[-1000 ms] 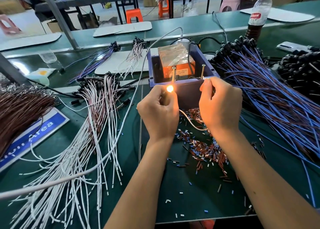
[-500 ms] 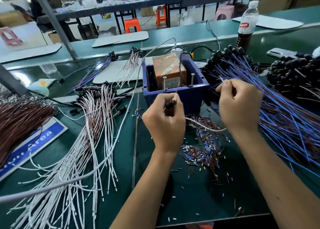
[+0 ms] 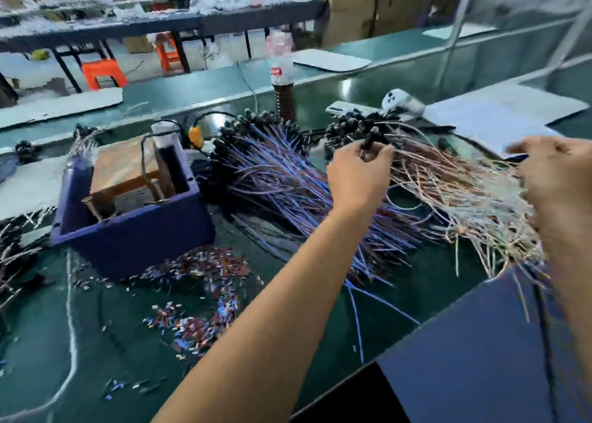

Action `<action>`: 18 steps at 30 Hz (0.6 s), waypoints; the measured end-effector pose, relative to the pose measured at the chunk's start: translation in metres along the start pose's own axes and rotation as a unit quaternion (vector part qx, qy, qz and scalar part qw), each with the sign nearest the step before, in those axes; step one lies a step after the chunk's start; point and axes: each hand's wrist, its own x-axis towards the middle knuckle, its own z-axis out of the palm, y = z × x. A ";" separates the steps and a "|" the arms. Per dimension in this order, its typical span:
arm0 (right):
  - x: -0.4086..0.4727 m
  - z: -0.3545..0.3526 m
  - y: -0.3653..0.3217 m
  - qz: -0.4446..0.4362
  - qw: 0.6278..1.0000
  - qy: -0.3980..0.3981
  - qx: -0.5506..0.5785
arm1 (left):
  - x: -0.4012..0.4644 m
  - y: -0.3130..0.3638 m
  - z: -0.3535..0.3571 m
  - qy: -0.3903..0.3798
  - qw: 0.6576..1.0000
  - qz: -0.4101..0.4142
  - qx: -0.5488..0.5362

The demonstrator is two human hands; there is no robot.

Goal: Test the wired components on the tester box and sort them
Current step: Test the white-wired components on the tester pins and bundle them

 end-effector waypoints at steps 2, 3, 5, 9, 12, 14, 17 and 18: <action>0.024 -0.028 0.012 0.020 0.998 0.035 0.038 | 0.009 0.010 0.034 -0.054 0.998 -0.030 -0.011; 0.032 -0.036 0.015 0.010 0.998 0.063 0.027 | 0.013 0.014 0.048 -0.075 0.995 -0.052 -0.027; 0.037 -0.043 0.012 -0.022 0.994 0.089 -0.062 | 0.020 0.020 0.073 -0.108 0.985 -0.100 -0.086; 0.016 -0.034 -0.013 -0.205 0.944 -0.037 -0.254 | 0.020 0.036 0.106 -0.161 0.954 -0.130 -0.216; 0.001 -0.022 -0.022 -0.240 0.919 -0.180 -0.255 | 0.022 0.041 0.118 -0.188 0.949 -0.108 -0.229; 0.003 -0.020 -0.019 -0.228 0.925 -0.223 -0.206 | 0.028 0.043 0.118 -0.189 0.952 -0.087 -0.225; 0.014 -0.028 -0.016 -0.208 0.940 -0.229 -0.143 | 0.040 0.046 0.111 -0.168 0.966 -0.098 -0.171; 0.018 -0.031 -0.015 -0.221 0.939 -0.220 -0.145 | 0.044 0.046 0.108 -0.165 0.966 -0.115 -0.165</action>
